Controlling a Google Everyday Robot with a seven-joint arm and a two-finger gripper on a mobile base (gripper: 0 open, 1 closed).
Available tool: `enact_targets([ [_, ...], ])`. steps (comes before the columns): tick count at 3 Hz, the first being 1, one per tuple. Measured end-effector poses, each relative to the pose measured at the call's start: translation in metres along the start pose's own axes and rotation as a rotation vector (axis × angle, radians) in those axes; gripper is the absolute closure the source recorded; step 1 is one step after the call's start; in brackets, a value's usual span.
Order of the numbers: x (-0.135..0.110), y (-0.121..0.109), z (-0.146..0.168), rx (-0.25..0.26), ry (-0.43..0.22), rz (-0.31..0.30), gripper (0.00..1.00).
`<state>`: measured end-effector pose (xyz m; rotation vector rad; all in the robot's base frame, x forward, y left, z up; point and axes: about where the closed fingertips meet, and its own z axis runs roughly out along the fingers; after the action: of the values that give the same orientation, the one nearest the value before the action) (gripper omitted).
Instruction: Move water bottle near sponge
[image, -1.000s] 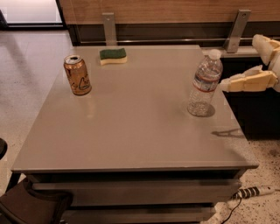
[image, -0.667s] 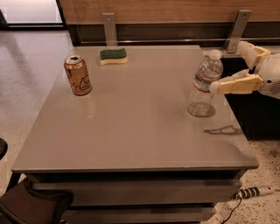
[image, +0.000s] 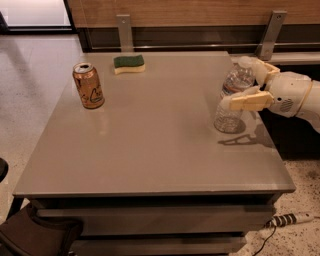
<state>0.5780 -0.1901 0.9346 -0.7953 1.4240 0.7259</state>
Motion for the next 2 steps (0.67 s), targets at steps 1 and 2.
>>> enact_targets([
  [1, -0.0007, 0.0012, 0.0019, -0.004, 0.000, -0.001, 0.16],
  [2, -0.0014, 0.0026, 0.0043, -0.009, -0.001, -0.001, 0.41],
])
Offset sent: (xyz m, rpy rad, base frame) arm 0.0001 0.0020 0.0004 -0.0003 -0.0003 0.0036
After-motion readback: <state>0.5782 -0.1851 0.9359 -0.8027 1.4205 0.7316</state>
